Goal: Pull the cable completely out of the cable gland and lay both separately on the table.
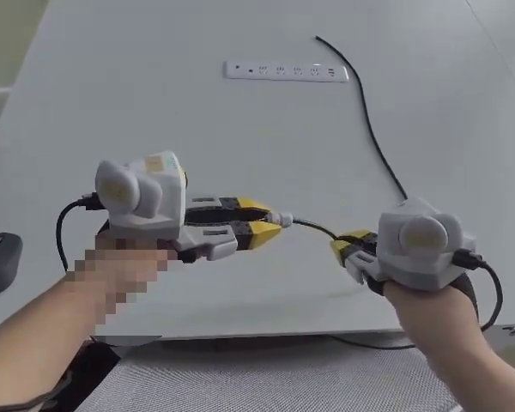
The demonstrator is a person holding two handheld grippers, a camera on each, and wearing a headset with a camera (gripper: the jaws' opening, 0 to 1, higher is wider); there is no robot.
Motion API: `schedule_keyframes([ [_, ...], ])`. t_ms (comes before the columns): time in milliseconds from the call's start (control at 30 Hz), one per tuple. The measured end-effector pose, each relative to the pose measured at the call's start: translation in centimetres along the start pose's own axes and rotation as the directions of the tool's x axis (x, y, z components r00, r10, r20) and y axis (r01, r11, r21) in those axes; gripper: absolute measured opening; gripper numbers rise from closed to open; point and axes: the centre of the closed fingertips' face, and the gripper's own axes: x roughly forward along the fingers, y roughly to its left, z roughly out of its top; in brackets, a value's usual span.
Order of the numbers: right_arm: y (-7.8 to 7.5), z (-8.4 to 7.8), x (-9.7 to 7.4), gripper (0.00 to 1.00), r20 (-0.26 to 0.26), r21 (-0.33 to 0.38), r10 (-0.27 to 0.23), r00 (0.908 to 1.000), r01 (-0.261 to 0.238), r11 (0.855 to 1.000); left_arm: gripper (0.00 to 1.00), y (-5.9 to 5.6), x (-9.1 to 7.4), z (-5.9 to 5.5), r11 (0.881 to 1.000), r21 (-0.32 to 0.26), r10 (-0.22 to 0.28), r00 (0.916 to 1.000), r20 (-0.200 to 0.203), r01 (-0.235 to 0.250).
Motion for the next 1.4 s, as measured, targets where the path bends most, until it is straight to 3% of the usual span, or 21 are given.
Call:
schedule_keyframes([
  [67, 0.3, 0.5, -0.2, 0.10, 0.017, -0.028, 0.009, 0.9998, -0.009, 1.000, 0.15, 0.0, 0.0, 0.0, 1.000, 0.007, 0.001, 1.0000, -0.003, -0.001],
  [200, 1.1, 2.0, -0.9, 0.18, 0.045, -0.150, 0.029, 0.9986, -0.022, 0.988, 0.15, 0.0, 0.0, -0.1, 1.000, 0.006, 0.003, 1.0000, -0.005, -0.003],
  [267, 1.6, 3.1, -1.3, 0.18, 0.068, -0.285, 0.027, 0.9973, -0.007, 0.959, 0.15, -0.1, 0.0, -0.1, 1.000, 0.005, 0.004, 1.0000, -0.007, -0.004],
  [367, 3.1, 4.1, -1.7, 0.21, 0.081, -0.384, 0.062, 0.9948, -0.026, 0.923, 0.15, -0.2, 0.0, -0.2, 1.000, 0.005, 0.003, 1.0000, -0.007, -0.003],
  [467, 4.1, 4.8, -1.7, 0.21, 0.075, -0.485, 0.069, 0.9948, -0.024, 0.874, 0.15, -0.2, 0.0, -0.2, 1.000, 0.003, 0.002, 1.0000, -0.008, -0.002],
  [600, 5.2, 5.6, -1.5, 0.19, 0.080, -0.511, 0.095, 0.9922, -0.041, 0.859, 0.15, -0.2, 0.0, -0.1, 1.000, 0.006, -0.002, 1.0000, -0.010, 0.002],
  [733, 5.9, 6.0, -1.2, 0.15, 0.078, -0.556, 0.109, 0.9910, -0.048, 0.829, 0.15, -0.2, 0.0, -0.1, 1.000, 0.006, -0.003, 0.9999, -0.012, 0.003],
  [1067, 6.7, 6.1, -0.8, 0.10, 0.058, -0.596, 0.143, 0.9881, -0.081, 0.799, 0.15, -0.3, 0.0, -0.3, 1.000, 0.008, -0.009, 0.9998, -0.020, 0.009],
  [1200, 6.9, 5.9, -0.6, 0.04, 0.048, -0.620, 0.143, 0.9885, -0.083, 0.780, 0.15, -0.5, 0.1, -0.4, 1.000, 0.008, -0.014, 0.9997, -0.022, 0.014],
  [1400, 6.9, 5.7, -0.6, 0.00, 0.048, -0.618, 0.145, 0.9883, -0.084, 0.782, 0.15, -0.6, 0.3, -0.4, 1.000, 0.010, -0.012, 0.9996, -0.027, 0.012],
])
